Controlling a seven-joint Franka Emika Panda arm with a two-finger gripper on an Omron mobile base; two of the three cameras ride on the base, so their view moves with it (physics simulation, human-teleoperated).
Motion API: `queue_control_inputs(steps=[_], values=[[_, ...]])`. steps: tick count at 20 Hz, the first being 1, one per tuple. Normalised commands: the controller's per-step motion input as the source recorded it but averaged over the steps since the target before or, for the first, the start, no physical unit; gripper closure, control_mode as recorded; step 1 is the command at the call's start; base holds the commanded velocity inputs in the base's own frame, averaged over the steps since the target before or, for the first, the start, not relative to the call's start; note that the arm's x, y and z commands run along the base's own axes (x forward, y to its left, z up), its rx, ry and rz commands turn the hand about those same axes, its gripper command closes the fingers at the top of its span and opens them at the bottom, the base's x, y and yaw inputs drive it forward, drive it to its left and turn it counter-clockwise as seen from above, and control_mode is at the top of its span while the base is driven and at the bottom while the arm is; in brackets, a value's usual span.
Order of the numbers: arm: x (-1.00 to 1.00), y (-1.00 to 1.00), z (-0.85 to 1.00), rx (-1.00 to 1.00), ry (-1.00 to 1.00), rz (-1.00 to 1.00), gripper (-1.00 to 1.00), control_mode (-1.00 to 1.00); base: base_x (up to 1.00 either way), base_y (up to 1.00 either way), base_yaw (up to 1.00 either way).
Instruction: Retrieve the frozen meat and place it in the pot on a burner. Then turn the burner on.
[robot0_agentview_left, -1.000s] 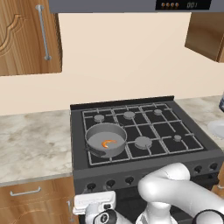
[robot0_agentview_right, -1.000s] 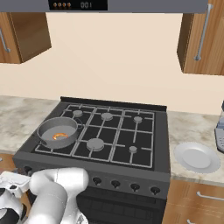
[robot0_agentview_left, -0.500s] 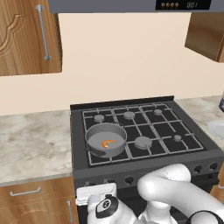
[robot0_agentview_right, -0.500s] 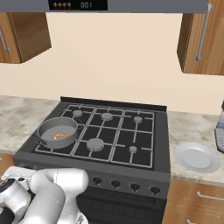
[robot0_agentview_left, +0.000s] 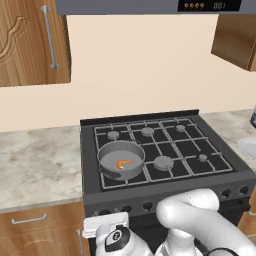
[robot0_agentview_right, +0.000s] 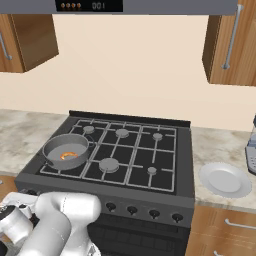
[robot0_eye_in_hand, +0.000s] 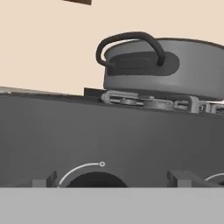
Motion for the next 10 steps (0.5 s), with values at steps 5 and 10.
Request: queue_control_inputs(steps=[5, 10], values=[[-0.08, 0.02, -0.46, 0.02, 0.0, 0.0, -1.0, -1.0, 0.0, 0.0, 0.0], [0.0, 0.13, -0.06, 0.0, -0.03, 0.0, -1.0, -1.0, 0.0, 0.0, 0.0]])
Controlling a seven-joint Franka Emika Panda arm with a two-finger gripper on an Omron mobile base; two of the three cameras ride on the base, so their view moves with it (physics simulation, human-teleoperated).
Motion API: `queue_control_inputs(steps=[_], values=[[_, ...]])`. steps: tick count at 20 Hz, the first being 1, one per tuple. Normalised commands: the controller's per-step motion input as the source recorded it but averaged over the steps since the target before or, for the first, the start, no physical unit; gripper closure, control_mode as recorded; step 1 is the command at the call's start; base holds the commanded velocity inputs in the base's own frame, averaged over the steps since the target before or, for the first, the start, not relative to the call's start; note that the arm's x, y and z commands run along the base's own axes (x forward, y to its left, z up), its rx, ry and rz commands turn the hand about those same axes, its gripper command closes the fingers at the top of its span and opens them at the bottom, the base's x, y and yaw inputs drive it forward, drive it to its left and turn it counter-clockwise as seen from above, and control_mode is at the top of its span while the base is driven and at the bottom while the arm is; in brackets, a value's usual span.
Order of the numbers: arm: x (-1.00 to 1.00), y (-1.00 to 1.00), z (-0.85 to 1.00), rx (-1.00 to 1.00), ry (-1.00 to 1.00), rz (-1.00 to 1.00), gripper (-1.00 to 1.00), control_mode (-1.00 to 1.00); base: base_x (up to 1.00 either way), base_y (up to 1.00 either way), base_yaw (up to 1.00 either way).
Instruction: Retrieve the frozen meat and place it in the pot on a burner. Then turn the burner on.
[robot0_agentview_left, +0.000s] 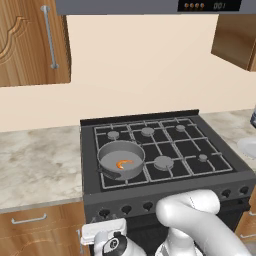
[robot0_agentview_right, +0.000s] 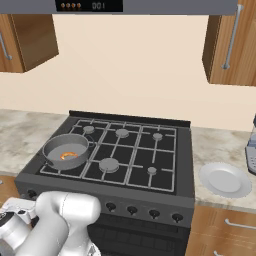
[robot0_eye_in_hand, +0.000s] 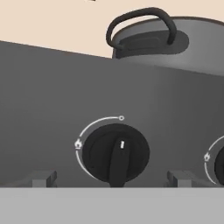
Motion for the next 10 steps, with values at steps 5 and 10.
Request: queue_control_inputs(steps=[5, 10], values=[[0.0, 0.12, 0.0, 0.0, -0.07, 0.0, -1.0, -1.0, 0.0, 0.0, 0.0], [0.0, 0.0, 0.0, 0.0, -0.06, 0.0, -1.0, -1.0, 0.0, 0.0, 0.0]])
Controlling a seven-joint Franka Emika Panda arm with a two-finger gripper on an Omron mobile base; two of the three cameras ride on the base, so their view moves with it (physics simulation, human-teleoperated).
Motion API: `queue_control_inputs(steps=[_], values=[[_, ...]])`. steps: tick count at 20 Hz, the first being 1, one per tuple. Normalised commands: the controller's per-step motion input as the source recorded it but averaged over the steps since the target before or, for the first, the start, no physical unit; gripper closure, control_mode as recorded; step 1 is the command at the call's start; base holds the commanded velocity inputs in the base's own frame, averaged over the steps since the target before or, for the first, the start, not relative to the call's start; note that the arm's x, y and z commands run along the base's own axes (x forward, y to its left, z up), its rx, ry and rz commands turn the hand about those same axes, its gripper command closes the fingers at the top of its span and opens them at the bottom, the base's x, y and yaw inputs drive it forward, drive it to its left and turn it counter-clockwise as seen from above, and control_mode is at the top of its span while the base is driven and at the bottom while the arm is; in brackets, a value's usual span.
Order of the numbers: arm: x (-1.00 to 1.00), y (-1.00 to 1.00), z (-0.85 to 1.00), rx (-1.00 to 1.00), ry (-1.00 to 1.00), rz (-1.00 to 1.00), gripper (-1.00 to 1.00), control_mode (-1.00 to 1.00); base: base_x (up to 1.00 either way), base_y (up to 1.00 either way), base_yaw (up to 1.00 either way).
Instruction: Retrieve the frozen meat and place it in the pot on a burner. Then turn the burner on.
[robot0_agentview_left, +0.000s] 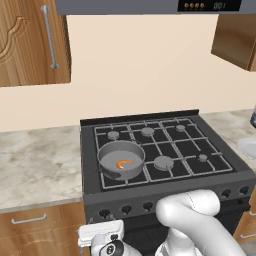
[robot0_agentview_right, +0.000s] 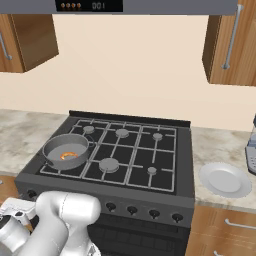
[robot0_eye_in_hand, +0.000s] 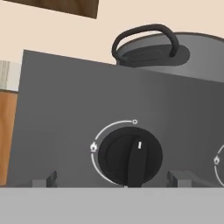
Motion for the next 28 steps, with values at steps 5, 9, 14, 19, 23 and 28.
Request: queue_control_inputs(steps=[5, 9, 14, 19, 23, 28], values=[[0.0, -0.01, 0.14, 0.0, -0.05, 0.0, -1.0, -1.0, 0.0, 0.0, 0.0], [0.0, -0.07, 0.14, 0.0, 0.0, 0.0, -1.0, -1.0, 0.0, 0.0, 0.0], [0.0, -0.25, 0.01, 0.0, 0.0, 0.0, -1.0, -1.0, 0.0, 0.0, 0.0], [0.04, -0.09, 0.0, 0.0, 0.0, 0.0, -1.0, -1.0, 0.0, 0.0, 0.0], [0.19, 0.06, 0.0, 0.0, 0.0, 0.0, -1.0, -1.0, 0.0, 0.0, 0.0], [0.13, 0.02, 0.0, 0.0, 0.0, 0.0, -1.0, -1.0, 0.0, 0.0, 0.0]])
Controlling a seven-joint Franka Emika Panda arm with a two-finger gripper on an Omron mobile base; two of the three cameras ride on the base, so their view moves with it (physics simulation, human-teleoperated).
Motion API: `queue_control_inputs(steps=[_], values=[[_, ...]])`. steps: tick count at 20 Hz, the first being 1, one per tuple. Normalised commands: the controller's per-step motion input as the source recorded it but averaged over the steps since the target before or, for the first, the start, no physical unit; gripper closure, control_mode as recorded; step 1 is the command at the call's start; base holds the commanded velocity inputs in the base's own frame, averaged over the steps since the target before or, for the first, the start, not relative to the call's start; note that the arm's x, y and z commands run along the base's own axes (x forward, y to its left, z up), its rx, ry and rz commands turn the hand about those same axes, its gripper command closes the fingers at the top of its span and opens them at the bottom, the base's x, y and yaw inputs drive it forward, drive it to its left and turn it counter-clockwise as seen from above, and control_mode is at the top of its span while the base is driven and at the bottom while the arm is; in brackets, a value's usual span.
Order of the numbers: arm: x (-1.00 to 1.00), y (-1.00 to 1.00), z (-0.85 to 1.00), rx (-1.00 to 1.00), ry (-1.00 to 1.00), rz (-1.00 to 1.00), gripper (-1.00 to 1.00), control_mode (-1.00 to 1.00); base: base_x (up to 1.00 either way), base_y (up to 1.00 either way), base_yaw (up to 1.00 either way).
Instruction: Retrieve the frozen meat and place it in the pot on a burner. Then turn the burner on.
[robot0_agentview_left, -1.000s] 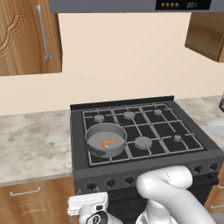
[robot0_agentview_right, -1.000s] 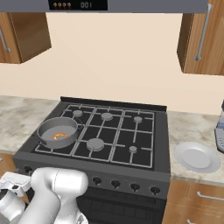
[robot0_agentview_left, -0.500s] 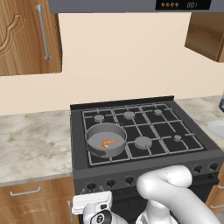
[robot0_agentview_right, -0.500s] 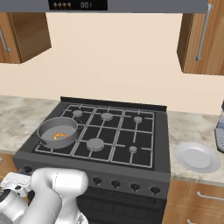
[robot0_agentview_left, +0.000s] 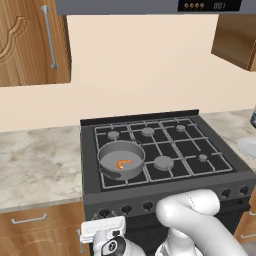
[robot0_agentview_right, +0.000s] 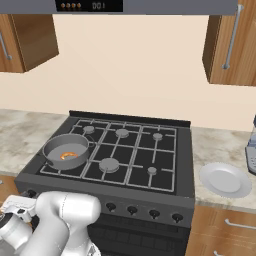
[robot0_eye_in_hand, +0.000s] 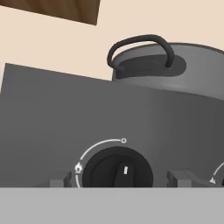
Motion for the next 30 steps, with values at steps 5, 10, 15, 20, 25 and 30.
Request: queue_control_inputs(steps=[5, 10, 15, 20, 25, 30], values=[[0.03, 0.0, 0.0, 0.0, 0.0, 0.0, 1.0, -1.0, 0.0, 0.0, 0.0], [0.0, 0.0, 0.0, 0.0, 0.0, 0.0, 1.0, -1.0, 0.0, 0.0, 0.0], [0.0, -0.01, 0.0, 0.0, 0.0, 0.0, 1.0, -1.0, 0.0, 0.0, 0.0], [0.0, -0.02, 0.0, -0.19, 0.08, 0.0, 1.0, -1.0, 0.0, 0.0, 0.0], [0.0, 0.0, 0.0, -0.37, 0.22, 0.0, 1.0, -1.0, 0.0, 0.0, 0.0], [-0.08, 0.0, -0.01, -0.4, 0.11, 0.0, 1.0, -1.0, 0.0, 0.0, 0.0]])
